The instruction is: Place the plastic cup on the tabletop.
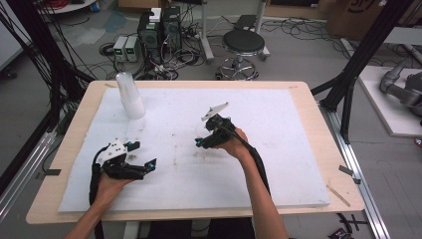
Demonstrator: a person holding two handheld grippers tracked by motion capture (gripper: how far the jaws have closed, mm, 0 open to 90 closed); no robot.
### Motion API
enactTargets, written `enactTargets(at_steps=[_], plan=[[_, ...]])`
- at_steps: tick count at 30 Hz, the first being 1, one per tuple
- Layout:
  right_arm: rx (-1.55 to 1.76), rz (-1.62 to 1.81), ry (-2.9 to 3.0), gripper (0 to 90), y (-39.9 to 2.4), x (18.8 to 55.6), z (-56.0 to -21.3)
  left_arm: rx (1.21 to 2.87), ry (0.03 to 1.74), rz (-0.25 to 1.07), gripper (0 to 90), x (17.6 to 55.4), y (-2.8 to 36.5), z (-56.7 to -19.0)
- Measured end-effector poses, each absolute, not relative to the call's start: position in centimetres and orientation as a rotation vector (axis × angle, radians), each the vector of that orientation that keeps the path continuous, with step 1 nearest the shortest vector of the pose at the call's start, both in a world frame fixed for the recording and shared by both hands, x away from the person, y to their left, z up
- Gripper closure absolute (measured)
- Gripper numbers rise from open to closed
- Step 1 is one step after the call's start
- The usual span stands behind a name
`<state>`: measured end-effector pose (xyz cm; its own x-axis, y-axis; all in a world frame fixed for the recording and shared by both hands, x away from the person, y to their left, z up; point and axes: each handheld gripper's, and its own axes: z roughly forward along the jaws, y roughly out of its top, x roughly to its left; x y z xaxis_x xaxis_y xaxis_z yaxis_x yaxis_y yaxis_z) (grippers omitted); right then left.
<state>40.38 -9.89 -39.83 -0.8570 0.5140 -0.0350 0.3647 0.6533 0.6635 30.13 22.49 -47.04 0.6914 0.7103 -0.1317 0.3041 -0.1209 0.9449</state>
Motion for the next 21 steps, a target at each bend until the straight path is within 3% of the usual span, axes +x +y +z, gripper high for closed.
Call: enactTargets(at_steps=[21], plan=[[0.738, 0.996, 2.636, 29.7, -8.8, 40.7, -41.3, 1.705, 0.826, 0.417, 4.2, 30.2, 22.6, -47.1]])
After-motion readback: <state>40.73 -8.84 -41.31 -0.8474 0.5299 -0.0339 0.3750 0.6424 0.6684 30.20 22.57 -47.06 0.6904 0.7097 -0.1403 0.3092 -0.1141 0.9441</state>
